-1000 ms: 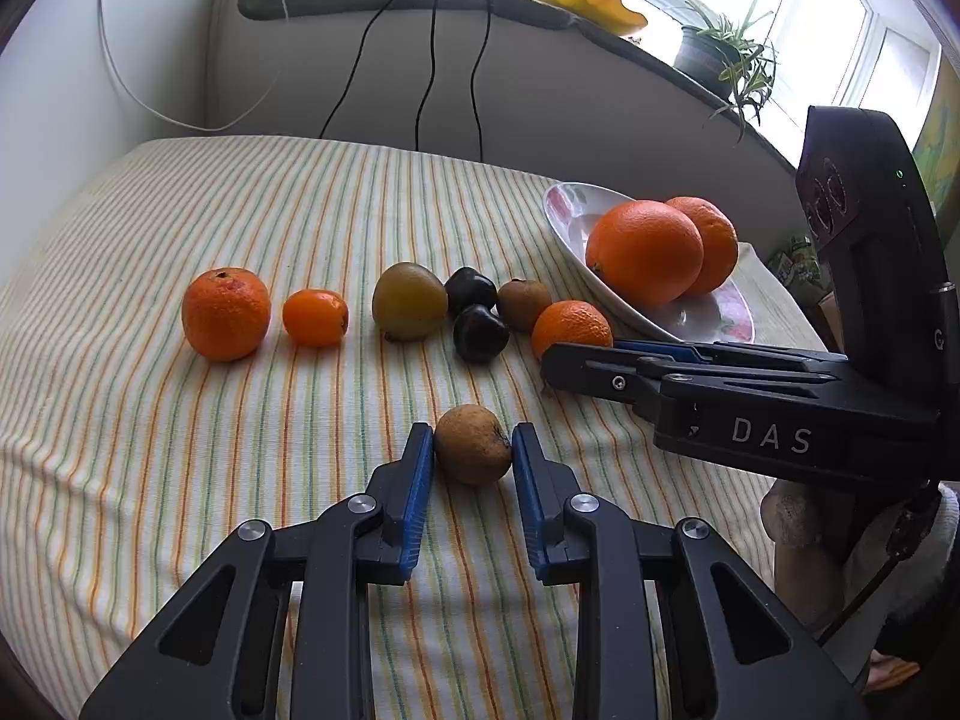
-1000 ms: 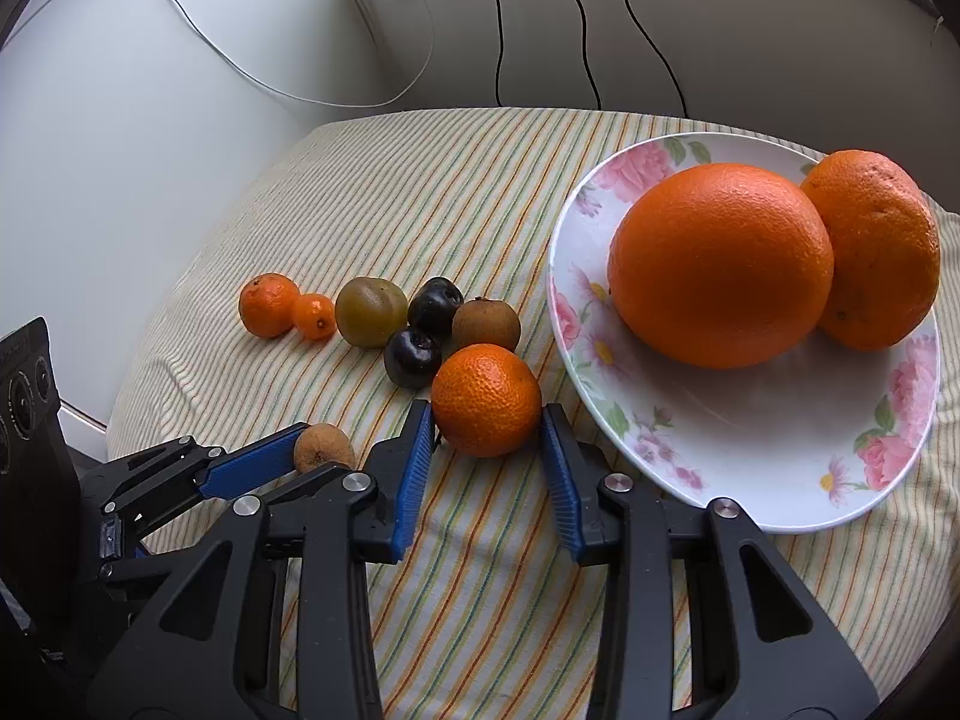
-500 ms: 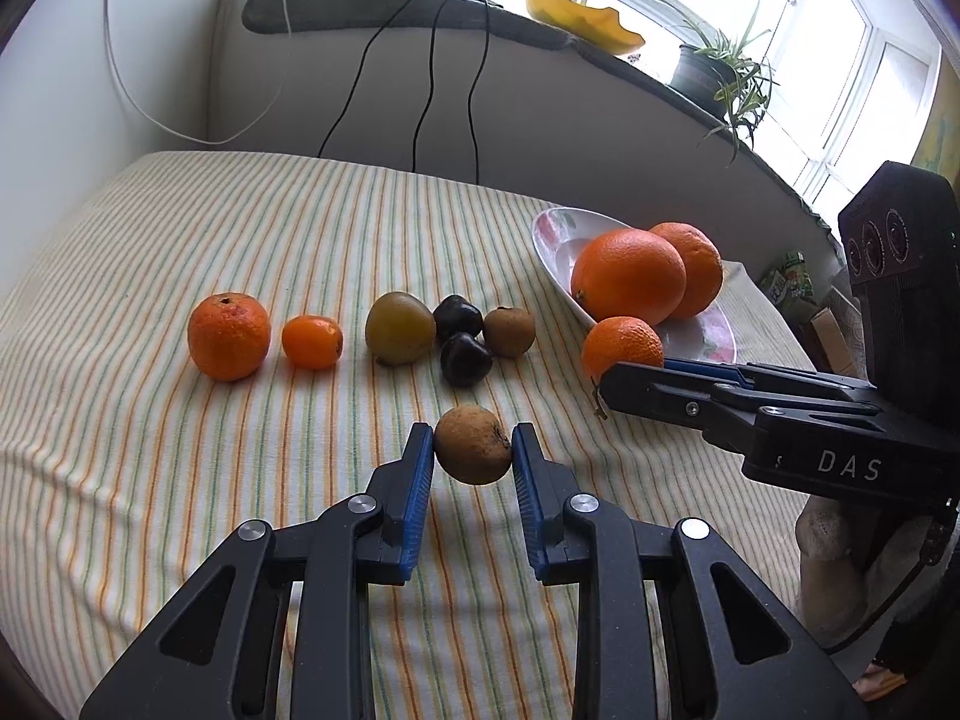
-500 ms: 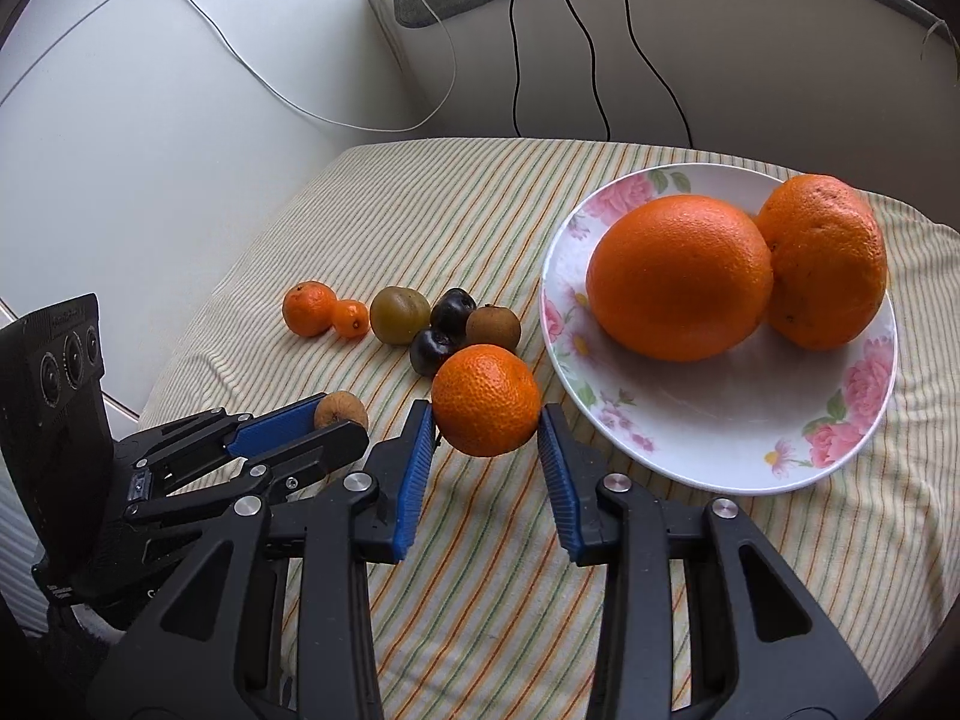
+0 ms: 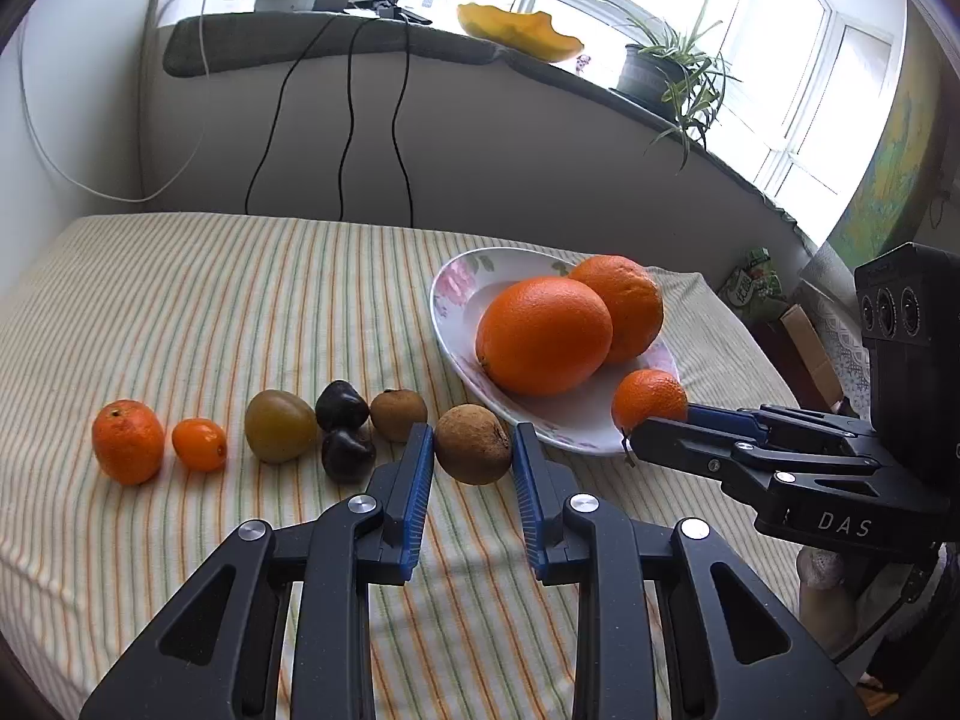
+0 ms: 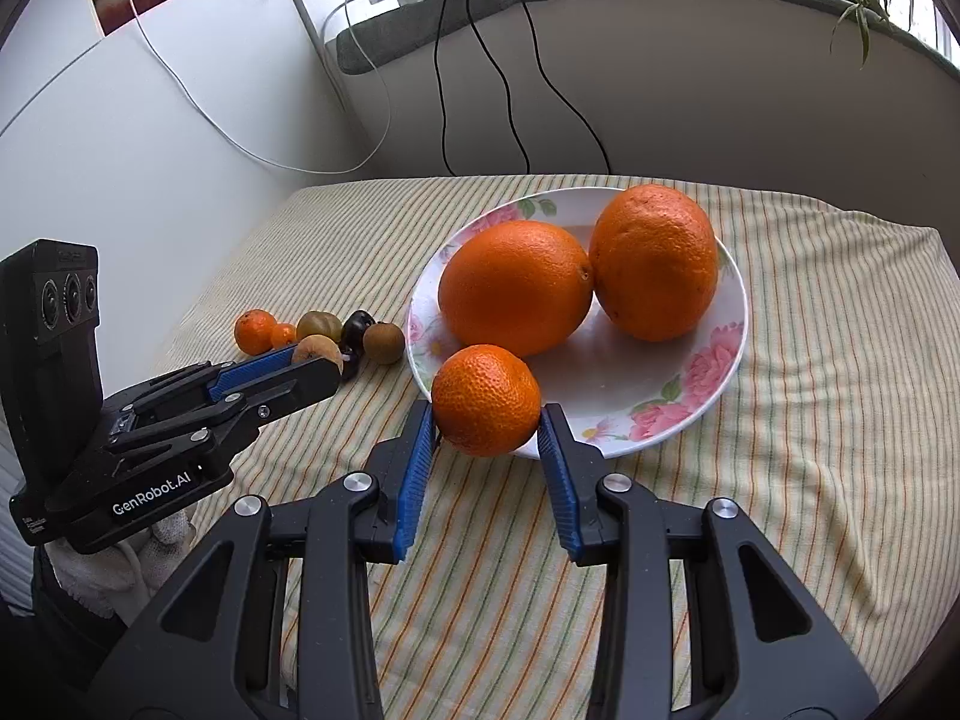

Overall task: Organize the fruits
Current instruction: 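Carry the tangerine with the right gripper toward the plate rim, then lower the tangerine onto the plate and open the right gripper, then grasp the olive-green fruit with the right gripper while the left gripper grasps a tangerine, then lift and carry both held fruits toward the plate with both grippers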

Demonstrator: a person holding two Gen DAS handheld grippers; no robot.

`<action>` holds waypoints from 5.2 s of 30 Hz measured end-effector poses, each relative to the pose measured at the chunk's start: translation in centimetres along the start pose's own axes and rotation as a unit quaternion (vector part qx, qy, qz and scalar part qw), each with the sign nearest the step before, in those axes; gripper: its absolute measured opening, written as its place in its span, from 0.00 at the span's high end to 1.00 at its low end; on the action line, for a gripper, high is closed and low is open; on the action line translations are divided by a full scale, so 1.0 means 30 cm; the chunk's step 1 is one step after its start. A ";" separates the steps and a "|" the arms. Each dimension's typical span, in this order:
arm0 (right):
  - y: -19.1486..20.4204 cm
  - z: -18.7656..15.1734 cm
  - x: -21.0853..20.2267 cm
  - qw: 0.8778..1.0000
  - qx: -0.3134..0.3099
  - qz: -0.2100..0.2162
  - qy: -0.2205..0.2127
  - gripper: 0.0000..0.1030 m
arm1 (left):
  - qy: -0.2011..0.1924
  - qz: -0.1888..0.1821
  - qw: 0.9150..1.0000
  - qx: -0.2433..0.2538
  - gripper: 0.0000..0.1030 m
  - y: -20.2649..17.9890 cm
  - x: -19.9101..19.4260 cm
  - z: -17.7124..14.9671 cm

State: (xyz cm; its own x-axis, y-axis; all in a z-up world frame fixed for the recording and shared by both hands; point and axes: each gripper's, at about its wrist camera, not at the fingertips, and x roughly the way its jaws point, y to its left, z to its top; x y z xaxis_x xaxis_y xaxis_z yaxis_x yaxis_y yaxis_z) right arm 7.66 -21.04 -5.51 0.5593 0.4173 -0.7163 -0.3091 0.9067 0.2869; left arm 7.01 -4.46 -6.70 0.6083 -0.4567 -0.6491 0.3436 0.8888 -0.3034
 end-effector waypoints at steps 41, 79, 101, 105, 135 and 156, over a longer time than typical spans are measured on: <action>-0.131 0.033 -0.024 0.998 -0.020 -0.060 -0.026 0.43 | 0.007 -0.017 0.999 0.033 0.60 -0.166 0.092 0.048; 0.286 0.112 0.178 0.986 -0.149 0.072 0.028 0.49 | -0.034 0.134 0.988 -0.071 0.60 0.330 -0.151 -0.055; 0.410 0.162 0.413 0.970 -0.222 0.060 0.078 0.62 | -0.014 0.117 0.988 -0.102 0.60 0.444 -0.099 -0.049; 0.427 0.156 0.418 0.968 -0.234 0.054 0.078 0.63 | -0.008 0.110 0.989 -0.100 0.60 0.434 -0.086 -0.048; 0.380 0.181 0.362 0.972 -0.220 0.056 0.053 0.73 | -0.022 0.113 0.988 -0.101 0.72 0.438 -0.103 -0.020; 0.377 0.195 0.329 0.973 -0.221 0.060 0.037 0.74 | -0.022 0.105 0.989 -0.106 0.63 0.419 -0.080 0.000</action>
State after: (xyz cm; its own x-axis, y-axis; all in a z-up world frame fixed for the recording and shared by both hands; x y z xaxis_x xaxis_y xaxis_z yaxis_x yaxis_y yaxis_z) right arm 14.19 -6.30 -5.60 0.4474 0.4983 -0.7426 -0.6781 0.7304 0.0817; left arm 9.88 7.81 -8.95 0.6824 -0.2587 -0.6837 0.0517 0.9500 -0.3079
